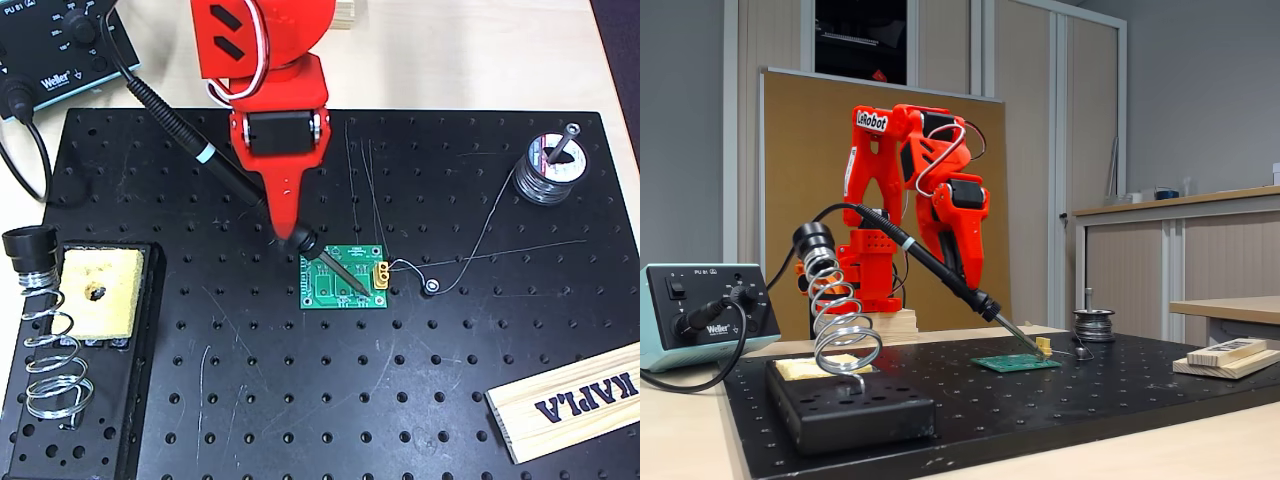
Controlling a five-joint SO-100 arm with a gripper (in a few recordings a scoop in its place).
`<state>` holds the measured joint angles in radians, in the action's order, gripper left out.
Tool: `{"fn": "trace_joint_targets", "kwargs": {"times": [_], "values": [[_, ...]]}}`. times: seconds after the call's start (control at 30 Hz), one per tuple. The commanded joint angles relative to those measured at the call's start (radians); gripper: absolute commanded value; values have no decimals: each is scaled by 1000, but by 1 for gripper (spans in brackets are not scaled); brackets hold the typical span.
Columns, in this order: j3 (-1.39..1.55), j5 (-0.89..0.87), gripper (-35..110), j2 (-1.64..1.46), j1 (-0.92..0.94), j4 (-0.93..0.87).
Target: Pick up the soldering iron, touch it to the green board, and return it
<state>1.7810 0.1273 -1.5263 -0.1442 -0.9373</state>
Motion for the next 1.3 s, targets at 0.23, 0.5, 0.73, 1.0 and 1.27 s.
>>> {"fn": "trace_joint_targets", "kwargs": {"times": [0.23, 0.5, 0.73, 1.0, 1.27], "values": [[21, -18, 0, -20, -37, 0], [80, -31, 0, -35, -41, 35], [95, -28, 0, -38, -37, 43], [98, -26, 0, -40, -34, 44], [97, -23, 0, -37, -31, 49]]}}
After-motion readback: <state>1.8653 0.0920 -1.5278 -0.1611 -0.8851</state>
